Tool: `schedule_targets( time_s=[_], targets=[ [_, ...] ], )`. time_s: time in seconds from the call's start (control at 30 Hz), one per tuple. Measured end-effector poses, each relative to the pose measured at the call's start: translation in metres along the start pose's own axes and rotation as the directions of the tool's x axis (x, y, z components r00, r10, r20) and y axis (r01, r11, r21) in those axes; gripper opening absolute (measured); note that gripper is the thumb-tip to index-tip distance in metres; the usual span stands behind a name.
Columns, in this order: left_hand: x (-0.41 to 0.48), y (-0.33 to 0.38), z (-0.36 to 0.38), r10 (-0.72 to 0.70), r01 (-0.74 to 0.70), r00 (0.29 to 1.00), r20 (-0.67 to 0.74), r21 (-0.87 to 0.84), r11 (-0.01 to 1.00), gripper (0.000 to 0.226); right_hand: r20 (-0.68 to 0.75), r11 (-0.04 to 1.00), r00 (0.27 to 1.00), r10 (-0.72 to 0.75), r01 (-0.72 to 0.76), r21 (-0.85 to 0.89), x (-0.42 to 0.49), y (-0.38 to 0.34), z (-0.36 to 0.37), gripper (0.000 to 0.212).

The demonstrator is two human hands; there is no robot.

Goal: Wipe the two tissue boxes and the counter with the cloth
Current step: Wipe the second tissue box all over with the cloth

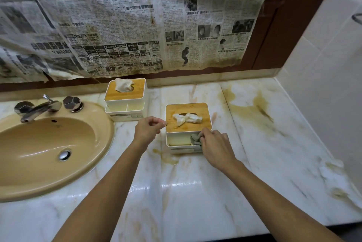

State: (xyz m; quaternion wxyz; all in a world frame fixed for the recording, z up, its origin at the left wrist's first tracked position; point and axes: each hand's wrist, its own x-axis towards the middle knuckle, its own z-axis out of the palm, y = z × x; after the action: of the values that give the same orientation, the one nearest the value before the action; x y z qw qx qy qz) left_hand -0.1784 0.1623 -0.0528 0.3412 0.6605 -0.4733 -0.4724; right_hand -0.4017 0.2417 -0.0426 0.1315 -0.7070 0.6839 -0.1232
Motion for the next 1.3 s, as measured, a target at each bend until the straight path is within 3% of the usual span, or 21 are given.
schedule_targets(
  time_s=[0.2,0.37,0.47,0.57,0.63,0.73,0.83,0.9,0.97,1.03,1.07,1.2,1.3],
  targets=[
    [0.0,-0.002,0.001,-0.006,0.006,1.0,-0.014,-0.013,1.0,0.014,-0.307,0.896,0.942,0.137,0.014,0.443,-0.009,-0.001,-0.012,0.009],
    [0.001,-0.003,0.0,-0.005,0.005,1.0,-0.019,-0.007,1.0,0.014,-0.066,0.989,0.998,0.024,-0.014,0.144,-0.014,0.001,0.01,0.012],
    [0.001,-0.002,0.001,-0.003,0.002,1.0,-0.022,-0.004,1.0,0.016,0.032,0.974,0.999,0.019,-0.025,0.226,-0.003,0.006,0.006,0.012],
    [0.001,-0.001,0.001,0.002,-0.002,1.0,-0.022,0.001,1.0,0.013,0.03,0.876,0.998,0.053,-0.061,0.479,0.002,0.011,-0.008,0.015],
    [0.0,0.0,0.001,0.004,-0.004,1.0,-0.023,0.0,1.0,0.012,-0.087,0.789,0.992,0.088,-0.016,0.615,0.001,0.012,-0.017,0.019],
    [-0.002,0.0,0.001,0.001,0.0,1.0,-0.022,0.013,1.0,0.014,-0.242,0.647,0.952,0.187,0.066,0.759,0.004,0.015,-0.035,0.019],
    [-0.004,0.002,0.001,-0.001,0.002,1.0,-0.029,0.024,1.0,0.013,-0.295,0.556,0.904,0.311,0.079,0.827,0.015,0.018,-0.057,0.015],
    [-0.005,0.003,0.001,0.001,0.0,1.0,-0.03,0.031,1.0,0.013,-0.235,0.484,0.888,0.395,0.016,0.875,0.023,0.017,-0.068,0.014],
    [-0.006,0.005,0.001,-0.001,0.002,1.0,-0.027,0.037,0.999,0.013,-0.009,0.29,0.892,0.453,-0.138,0.947,0.033,0.017,-0.076,0.015],
    [-0.007,0.006,0.001,-0.004,0.005,1.0,-0.024,0.044,0.999,0.013,0.281,0.035,0.882,0.379,-0.317,0.948,0.041,0.018,-0.082,0.017],
    [-0.007,0.006,0.001,-0.007,0.008,1.0,-0.022,0.05,0.999,0.013,0.368,0.001,0.873,0.319,-0.388,0.922,0.044,0.019,-0.082,0.021],
    [-0.007,0.008,0.0,-0.045,0.044,0.999,0.013,0.063,0.997,0.016,0.348,0.289,0.911,0.222,-0.403,0.869,0.049,0.024,-0.071,0.014],
    [-0.004,0.011,-0.001,-0.092,0.088,0.995,0.05,0.077,0.993,0.019,0.326,0.306,0.937,0.129,-0.35,0.885,0.049,0.032,-0.07,0.009]
  ],
)
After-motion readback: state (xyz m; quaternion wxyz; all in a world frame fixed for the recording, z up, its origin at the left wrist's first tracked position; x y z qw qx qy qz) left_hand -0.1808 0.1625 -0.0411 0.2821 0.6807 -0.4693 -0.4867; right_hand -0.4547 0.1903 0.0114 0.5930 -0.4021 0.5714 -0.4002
